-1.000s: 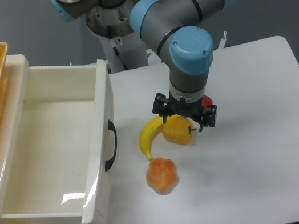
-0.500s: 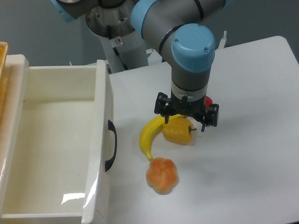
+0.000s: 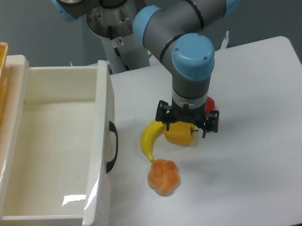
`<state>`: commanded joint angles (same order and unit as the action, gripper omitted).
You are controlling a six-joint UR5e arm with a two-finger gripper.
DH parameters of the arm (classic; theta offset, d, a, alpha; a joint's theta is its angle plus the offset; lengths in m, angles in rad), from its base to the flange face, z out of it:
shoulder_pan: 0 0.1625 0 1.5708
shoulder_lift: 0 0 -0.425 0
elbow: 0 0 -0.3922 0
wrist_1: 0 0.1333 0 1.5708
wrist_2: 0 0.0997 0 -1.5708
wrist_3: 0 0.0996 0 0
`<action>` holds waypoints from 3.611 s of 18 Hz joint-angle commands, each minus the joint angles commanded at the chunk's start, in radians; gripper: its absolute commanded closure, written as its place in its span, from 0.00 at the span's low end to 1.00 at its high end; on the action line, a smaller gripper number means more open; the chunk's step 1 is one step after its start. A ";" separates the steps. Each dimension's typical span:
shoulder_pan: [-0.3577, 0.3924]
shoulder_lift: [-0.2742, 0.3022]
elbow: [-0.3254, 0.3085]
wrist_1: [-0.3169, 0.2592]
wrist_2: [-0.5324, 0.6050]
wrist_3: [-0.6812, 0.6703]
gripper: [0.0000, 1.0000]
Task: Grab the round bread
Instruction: 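Lift the gripper up from above the yellow pepper, then move the open gripper over the orange round bread and lower, then close the gripper around the orange round bread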
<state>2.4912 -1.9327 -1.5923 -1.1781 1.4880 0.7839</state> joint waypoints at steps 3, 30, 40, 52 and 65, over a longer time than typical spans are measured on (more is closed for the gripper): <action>-0.009 -0.026 0.002 0.000 -0.008 -0.058 0.00; -0.086 -0.209 0.041 0.100 -0.044 -0.169 0.00; -0.106 -0.229 0.041 0.101 -0.044 -0.166 0.00; -0.107 -0.249 0.063 0.101 -0.043 -0.173 0.03; -0.115 -0.264 0.083 0.100 -0.041 -0.209 0.66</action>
<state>2.3761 -2.1967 -1.5094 -1.0784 1.4466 0.5752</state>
